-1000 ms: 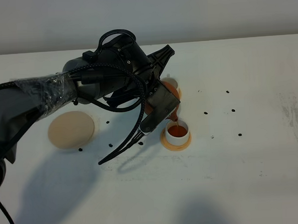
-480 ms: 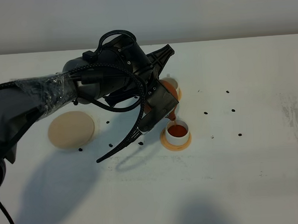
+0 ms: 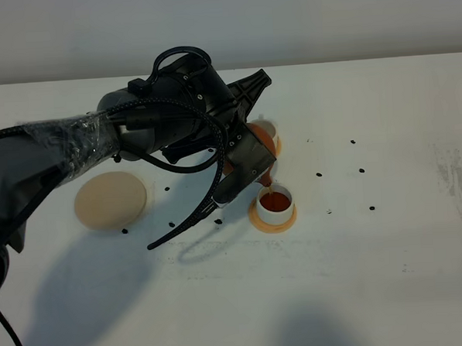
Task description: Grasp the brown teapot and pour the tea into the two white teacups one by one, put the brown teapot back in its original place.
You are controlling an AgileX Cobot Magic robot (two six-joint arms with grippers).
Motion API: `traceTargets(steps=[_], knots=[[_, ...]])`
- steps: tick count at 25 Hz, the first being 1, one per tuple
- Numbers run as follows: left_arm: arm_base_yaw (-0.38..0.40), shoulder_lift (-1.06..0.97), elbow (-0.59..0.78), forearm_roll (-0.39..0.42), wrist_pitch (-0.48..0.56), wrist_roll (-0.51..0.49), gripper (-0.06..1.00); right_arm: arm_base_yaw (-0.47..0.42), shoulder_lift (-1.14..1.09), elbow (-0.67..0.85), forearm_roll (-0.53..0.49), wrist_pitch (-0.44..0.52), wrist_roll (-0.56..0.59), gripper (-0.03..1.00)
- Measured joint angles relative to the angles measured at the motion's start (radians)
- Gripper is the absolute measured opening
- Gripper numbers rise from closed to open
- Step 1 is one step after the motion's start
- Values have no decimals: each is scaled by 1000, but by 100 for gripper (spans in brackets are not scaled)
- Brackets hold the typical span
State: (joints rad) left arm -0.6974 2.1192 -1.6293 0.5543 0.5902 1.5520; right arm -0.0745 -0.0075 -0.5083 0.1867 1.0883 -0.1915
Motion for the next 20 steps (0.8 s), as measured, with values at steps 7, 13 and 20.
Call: traceTargets(steps=[7, 13, 20], knots=[[0, 0, 0, 10, -1, 4, 12, 0, 0, 0, 0, 0, 0, 44], [0, 0, 0, 15, -2, 5, 12, 0, 0, 0, 0, 0, 0, 44], [0, 0, 0, 16, -21, 7, 12, 0, 0, 0, 0, 0, 0, 44]])
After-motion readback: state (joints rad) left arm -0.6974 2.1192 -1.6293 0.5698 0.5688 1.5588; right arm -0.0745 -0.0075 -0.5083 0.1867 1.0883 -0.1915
